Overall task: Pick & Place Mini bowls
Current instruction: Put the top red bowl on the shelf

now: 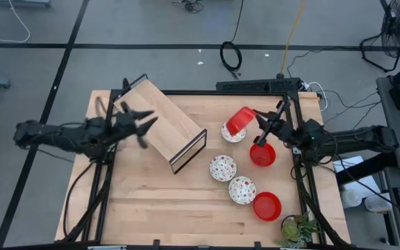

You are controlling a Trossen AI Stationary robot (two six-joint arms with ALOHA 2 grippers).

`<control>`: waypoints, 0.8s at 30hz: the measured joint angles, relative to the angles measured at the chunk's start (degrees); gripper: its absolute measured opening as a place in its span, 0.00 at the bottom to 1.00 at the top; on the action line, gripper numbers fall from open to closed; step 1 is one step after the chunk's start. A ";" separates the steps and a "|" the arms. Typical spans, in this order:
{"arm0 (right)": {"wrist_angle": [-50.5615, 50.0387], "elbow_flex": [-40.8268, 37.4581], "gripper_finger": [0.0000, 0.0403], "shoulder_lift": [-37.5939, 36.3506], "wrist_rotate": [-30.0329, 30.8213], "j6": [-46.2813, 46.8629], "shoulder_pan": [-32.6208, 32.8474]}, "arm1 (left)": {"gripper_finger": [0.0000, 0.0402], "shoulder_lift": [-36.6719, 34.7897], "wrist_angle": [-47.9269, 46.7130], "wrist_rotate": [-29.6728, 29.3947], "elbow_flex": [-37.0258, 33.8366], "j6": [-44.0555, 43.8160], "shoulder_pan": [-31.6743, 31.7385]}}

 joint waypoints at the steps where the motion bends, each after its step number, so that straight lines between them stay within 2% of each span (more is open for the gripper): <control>1: 1.99 0.00 0.00 0.91 0.94 -0.71 0.00 | 0.33 4.16 -1.90 -2.32 4.22 2.01 -0.40; 4: 9.19 0.02 0.00 4.52 4.47 -4.06 0.00 | 0.34 16.53 -6.33 -10.43 15.87 11.15 -2.34; 7: 18.55 0.16 0.00 9.32 8.74 -9.02 -0.01 | 0.39 28.47 -6.56 -20.79 25.72 23.98 -4.32; 10: 28.18 1.63 0.00 14.53 13.41 -16.46 -0.04 | 0.49 39.39 -0.96 -31.04 35.20 36.71 -4.69; 12: 29.03 3.13 0.00 17.13 14.77 -19.58 -0.17 | 0.57 45.79 3.84 -35.03 41.25 44.00 -4.48; 14: 28.89 4.75 0.00 19.01 15.08 -19.18 -0.93 | 0.65 51.21 7.11 -33.44 46.42 48.88 -4.11; 17: 29.06 6.49 0.00 21.89 14.90 -17.14 -1.71 | 0.73 57.48 7.06 -24.23 51.96 52.52 -3.49; 19: 29.03 7.20 0.00 23.23 15.04 -18.15 -1.92 | 0.76 61.11 7.30 -20.26 55.17 55.26 -3.06; 24: 29.13 7.23 0.00 23.25 14.76 -18.51 -1.78 | 0.78 65.11 11.49 -20.58 58.74 56.23 -1.94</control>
